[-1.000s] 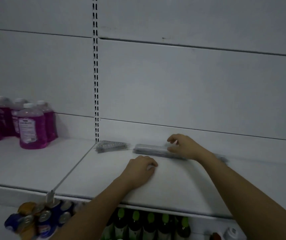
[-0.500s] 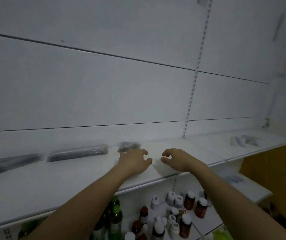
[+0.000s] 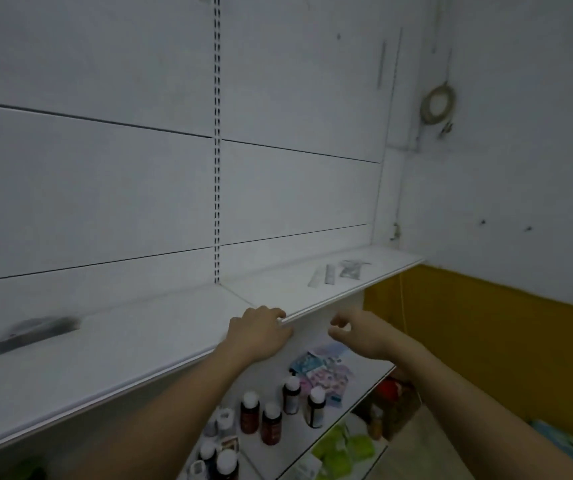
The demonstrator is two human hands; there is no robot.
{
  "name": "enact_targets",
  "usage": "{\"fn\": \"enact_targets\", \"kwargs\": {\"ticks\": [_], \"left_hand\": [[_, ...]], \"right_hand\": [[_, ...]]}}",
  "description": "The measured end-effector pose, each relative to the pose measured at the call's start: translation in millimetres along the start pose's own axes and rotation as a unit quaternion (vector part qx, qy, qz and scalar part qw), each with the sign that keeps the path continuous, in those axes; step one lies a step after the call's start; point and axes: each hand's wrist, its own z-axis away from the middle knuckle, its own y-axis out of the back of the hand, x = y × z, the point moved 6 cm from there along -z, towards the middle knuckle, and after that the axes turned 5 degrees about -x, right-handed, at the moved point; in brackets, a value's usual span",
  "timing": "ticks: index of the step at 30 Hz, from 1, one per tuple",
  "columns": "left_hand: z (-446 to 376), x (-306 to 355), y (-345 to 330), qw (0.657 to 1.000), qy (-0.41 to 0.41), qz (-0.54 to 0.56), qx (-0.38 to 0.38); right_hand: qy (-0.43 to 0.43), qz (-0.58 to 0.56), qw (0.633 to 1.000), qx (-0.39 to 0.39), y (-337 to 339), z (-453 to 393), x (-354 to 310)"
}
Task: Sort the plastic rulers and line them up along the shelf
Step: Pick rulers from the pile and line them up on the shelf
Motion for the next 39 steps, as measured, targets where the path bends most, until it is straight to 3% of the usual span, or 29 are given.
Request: {"fn": "enact_targets", "kwargs": {"ticks": [5, 12, 20, 25, 32, 39], "left_hand": [[-45.0, 46.8, -25.1, 1.000, -0.001, 0.026, -0.015], [-115.2, 76.1, -45.8, 1.000, -0.009, 0.016, -0.009], [-265.3, 81.0, -36.9, 0.999, -0.003, 0.047, 0.018], [-360.2, 83.6, -56.5, 0.998, 0.008, 0.068, -0.013], [-451.2, 61.4, -66.4, 0.995, 0.071, 0.010, -0.066], [-490.3, 55.4, -77.2, 0.982, 0.148, -0.028, -0.112]], "right_hand": [[-0.019, -0.023, 0.999, 0.019, 29.9, -16.5, 81.6], [0.013, -0.043, 0.999, 0.018, 26.1, -72.6, 134.4], [0.028, -0.019, 0.999, -0.002, 39.0, -176.8, 190.2], [0.027, 0.022, 0.999, -0.027, 74.7, -261.4, 227.8], [0.034, -0.017, 0.998, -0.043, 86.9, -364.9, 276.3], [0.103, -0.012, 0.992, -0.073, 82.3, -455.4, 308.7]]}}
